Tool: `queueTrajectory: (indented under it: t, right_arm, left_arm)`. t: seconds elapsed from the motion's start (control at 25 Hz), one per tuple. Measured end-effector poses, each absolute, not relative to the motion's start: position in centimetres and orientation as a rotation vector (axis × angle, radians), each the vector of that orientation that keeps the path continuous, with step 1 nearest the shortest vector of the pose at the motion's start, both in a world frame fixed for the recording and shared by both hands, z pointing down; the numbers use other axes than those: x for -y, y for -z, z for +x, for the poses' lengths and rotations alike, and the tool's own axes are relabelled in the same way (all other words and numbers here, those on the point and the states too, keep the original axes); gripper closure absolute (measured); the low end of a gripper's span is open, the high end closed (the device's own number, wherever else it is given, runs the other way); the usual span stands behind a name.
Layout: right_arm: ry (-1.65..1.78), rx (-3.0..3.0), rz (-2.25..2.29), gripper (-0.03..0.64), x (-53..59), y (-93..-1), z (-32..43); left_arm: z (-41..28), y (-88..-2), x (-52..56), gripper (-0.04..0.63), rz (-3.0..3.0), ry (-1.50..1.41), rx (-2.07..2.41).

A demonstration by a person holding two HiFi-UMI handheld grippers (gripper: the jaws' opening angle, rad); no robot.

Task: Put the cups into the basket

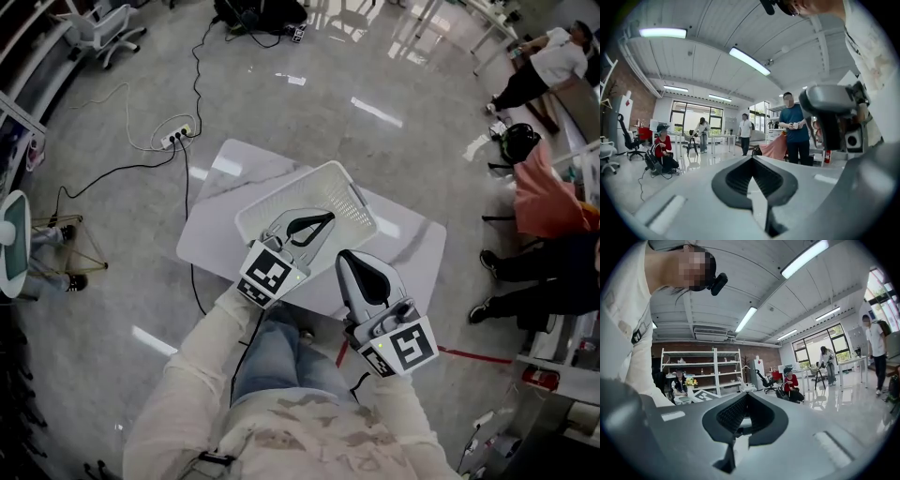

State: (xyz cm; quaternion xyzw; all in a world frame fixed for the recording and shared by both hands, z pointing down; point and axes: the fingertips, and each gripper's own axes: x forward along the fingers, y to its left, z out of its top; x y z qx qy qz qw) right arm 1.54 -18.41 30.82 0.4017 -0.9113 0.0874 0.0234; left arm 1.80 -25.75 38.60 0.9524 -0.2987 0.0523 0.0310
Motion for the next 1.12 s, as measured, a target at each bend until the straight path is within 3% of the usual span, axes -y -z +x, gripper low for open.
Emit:
queueTrajectory:
  t: [0.6, 1.12]
  right_arm:
    - [-0.153, 2.959, 1.148, 0.591, 8.4, -25.2, 1.9]
    - [-0.141, 3.015, 1.102, 0.592, 3.3, -22.1, 2.1]
  left_arm:
    - [-0.9, -24.9, 10.1, 0.592, 2.933, -0.095, 1.163]
    - [-0.3, -21.5, 3.5, 0.592, 2.953, -0.050, 1.191]
